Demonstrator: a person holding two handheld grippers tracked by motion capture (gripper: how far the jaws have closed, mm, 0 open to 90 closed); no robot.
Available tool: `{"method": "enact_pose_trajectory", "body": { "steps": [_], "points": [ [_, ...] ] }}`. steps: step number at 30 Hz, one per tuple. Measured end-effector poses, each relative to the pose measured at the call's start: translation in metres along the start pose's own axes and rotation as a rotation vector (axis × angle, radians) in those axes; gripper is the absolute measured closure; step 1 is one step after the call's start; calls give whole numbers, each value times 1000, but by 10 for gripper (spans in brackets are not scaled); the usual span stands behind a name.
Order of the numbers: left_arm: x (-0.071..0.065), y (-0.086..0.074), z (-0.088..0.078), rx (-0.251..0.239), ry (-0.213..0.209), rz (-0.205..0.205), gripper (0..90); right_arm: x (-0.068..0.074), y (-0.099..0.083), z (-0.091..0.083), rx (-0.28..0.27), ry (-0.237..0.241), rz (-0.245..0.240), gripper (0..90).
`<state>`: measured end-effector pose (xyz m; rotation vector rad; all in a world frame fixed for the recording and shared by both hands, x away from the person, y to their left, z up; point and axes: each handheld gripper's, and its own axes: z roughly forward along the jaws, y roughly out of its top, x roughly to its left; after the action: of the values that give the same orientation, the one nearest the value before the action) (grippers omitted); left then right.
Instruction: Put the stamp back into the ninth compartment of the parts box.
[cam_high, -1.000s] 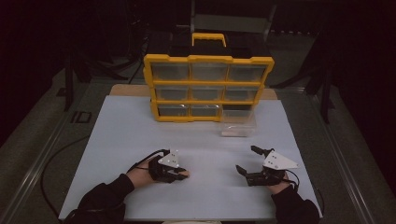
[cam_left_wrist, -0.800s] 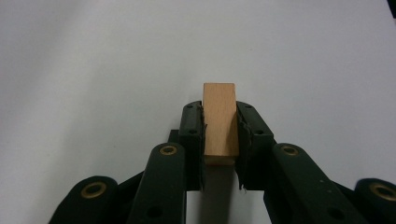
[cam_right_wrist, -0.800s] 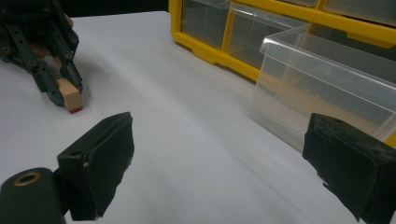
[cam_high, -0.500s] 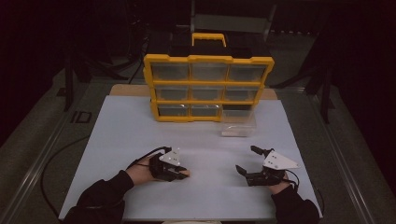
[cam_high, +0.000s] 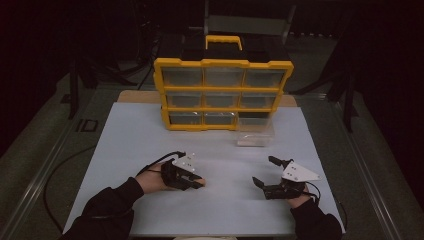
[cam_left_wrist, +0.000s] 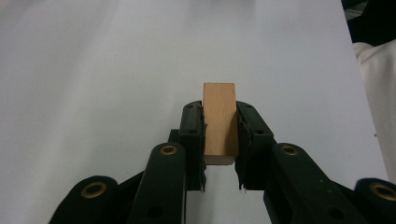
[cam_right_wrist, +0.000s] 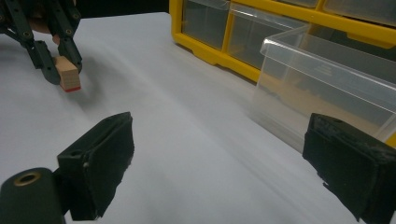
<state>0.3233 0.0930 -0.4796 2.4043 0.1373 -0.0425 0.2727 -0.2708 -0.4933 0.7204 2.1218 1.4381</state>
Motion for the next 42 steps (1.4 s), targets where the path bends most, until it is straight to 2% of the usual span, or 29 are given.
{"method": "enact_pose_trajectory", "body": {
  "steps": [9,11,13,19,24,26,29,35,42],
  "points": [
    [3,12,-5,0,-18,-4,758,0,0,0,-1,1,1,87],
    [4,14,-6,0,-16,-5,758,0,0,0,0,0,1,87],
    [4,17,-7,1,3,13,758,0,0,0,0,1,4,87],
    [8,28,-10,-15,-2,3,758,0,0,0,0,0,5,87],
    [12,36,-13,-10,1,13,758,0,0,0,1,-1,-2,87],
    [13,38,-14,-30,-7,-5,758,0,0,-1,2,-1,-1,87],
    [15,43,-15,-25,-10,2,758,0,0,-1,2,0,-5,87],
    [18,52,-18,-35,-8,-16,758,0,0,-1,3,-2,-2,87],
    [21,61,-21,-51,-24,-27,758,-1,0,-1,-1,-6,-11,87]
  ]
}}
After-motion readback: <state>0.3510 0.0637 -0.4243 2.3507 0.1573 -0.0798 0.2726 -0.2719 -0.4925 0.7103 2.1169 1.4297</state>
